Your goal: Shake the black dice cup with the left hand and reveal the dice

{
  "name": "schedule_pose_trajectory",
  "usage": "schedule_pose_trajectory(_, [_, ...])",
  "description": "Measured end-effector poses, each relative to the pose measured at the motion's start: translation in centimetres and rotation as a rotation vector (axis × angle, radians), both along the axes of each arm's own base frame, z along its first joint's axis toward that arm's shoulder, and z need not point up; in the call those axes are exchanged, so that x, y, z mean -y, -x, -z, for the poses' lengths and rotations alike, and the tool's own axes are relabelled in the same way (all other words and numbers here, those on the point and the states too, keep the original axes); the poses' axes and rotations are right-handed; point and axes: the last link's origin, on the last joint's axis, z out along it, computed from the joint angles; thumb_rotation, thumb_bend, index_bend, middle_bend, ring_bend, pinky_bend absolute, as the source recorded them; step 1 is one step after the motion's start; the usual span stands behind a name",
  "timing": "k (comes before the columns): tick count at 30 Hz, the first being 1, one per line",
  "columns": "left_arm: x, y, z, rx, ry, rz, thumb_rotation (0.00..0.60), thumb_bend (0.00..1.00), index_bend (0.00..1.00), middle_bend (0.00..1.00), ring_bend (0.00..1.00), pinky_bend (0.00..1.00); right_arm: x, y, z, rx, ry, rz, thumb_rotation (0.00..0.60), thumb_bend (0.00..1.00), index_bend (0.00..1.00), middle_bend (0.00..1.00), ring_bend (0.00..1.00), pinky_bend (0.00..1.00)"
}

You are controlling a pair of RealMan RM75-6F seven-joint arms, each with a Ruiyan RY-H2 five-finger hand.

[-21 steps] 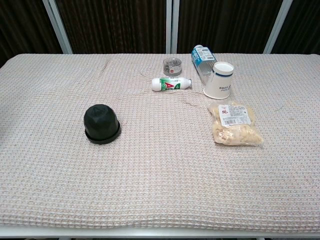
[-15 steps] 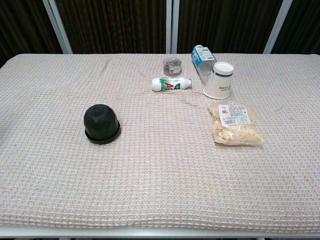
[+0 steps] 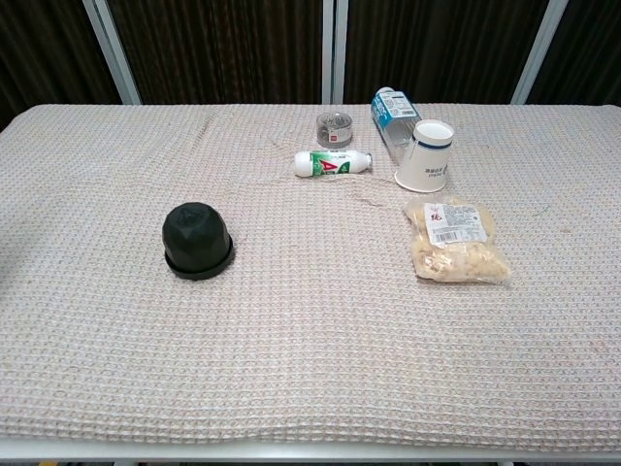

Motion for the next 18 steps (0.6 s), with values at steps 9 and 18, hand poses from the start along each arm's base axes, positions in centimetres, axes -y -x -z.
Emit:
schedule_pose_trajectory(9, [-1.1, 0.1, 0.8, 0.106, -0.021, -0.014, 0.600, 0.02, 0.18, 0.18, 0.11, 0.20, 0.6, -0.2, -0.2, 0.013, 0.001, -0.034, 0.600, 0.19, 0.00, 0.00, 0.00, 0.00])
schedule_pose_trajectory(18, [-3.5, -0.8, 4.3, 0.210, 0.082, -0.038, 0.600, 0.02, 0.16, 0.18, 0.11, 0.20, 1.0, -0.8, -0.5, 0.007, 0.016, -0.067, 0.600, 0.19, 0.00, 0.00, 0.00, 0.00])
